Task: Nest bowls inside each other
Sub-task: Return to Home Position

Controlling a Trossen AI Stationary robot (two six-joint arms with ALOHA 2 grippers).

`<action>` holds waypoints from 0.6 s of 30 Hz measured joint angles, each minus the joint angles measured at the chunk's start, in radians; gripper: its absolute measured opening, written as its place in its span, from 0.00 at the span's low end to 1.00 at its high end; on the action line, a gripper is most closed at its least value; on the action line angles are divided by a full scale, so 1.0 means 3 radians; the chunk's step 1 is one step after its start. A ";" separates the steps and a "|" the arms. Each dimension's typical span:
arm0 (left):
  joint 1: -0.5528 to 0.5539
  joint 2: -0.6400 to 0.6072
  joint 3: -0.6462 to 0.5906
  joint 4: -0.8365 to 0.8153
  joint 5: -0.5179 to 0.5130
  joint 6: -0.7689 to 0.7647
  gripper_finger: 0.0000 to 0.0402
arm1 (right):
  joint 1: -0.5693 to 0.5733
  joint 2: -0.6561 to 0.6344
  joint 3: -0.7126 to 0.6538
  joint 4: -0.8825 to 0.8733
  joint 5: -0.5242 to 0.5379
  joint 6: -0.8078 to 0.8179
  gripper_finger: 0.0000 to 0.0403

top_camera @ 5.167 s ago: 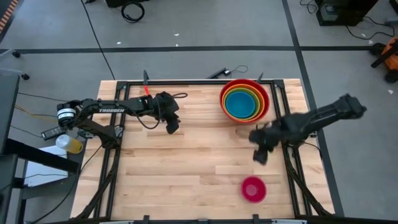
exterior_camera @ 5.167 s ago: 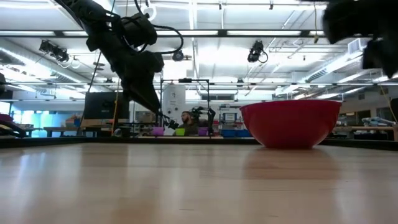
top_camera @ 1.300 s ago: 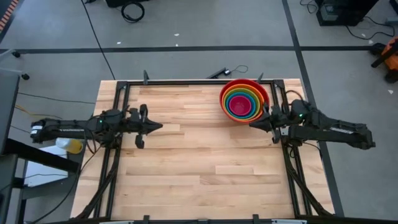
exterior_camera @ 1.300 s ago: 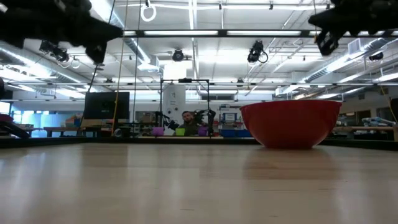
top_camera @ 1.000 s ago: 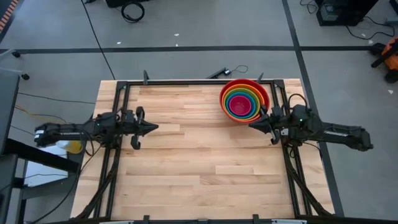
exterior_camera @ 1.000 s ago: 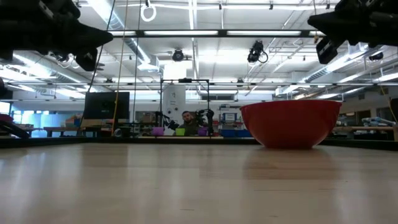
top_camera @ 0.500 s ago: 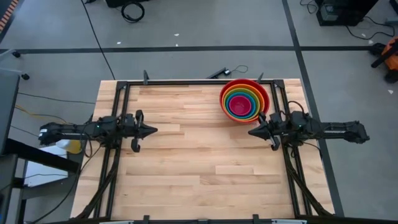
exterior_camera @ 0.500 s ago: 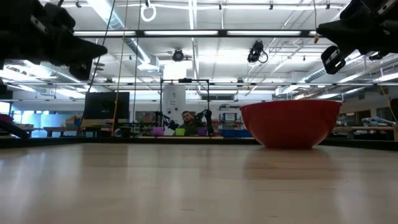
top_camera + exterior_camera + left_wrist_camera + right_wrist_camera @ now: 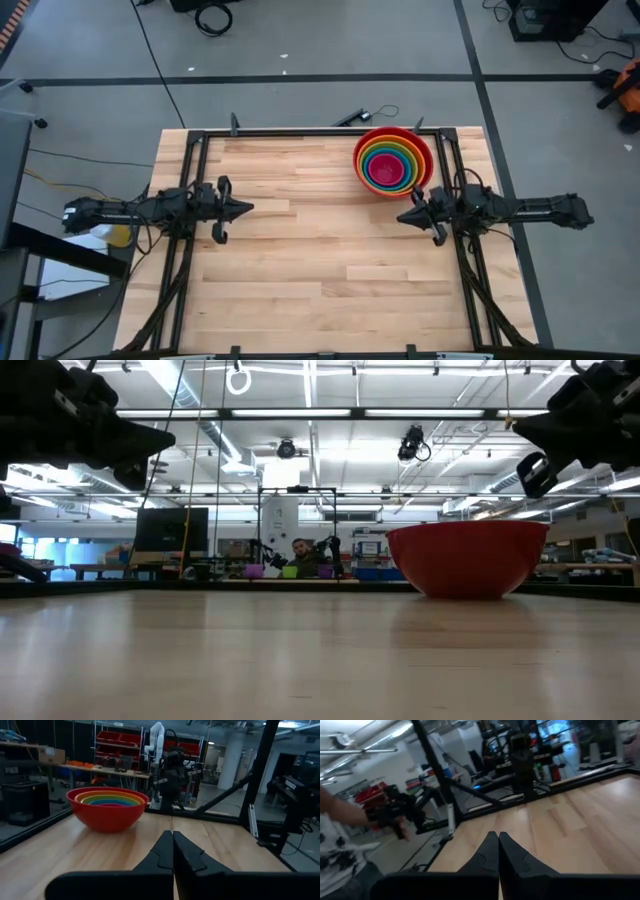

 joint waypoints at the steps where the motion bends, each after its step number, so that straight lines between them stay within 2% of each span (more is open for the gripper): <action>1: 0.0001 -0.0007 0.0000 -0.0004 0.0001 0.0033 0.00 | 0.0000 -0.0003 -0.0005 0.0003 -0.0058 -0.0012 0.00; 5: 0.0024 -0.0023 -0.0006 -0.0087 0.0001 0.0085 0.00 | 0.0001 -0.0045 -0.0006 -0.0087 -0.0155 -0.0027 0.01; 9: 0.0024 -0.0009 -0.0006 -0.0203 0.0001 0.0091 0.00 | 0.0001 -0.0028 -0.0007 -0.0146 0.0134 -0.0017 0.05; 11: 0.0023 -0.0012 -0.0006 -0.0170 0.0001 0.0067 0.00 | 0.0000 -0.0029 -0.0007 -0.0185 0.0155 -0.0019 0.08; 18: -0.0005 -0.0011 -0.0008 -0.0181 0.0002 0.0057 0.00 | 0.0001 -0.0029 -0.0007 -0.0270 -0.0157 -0.0086 0.10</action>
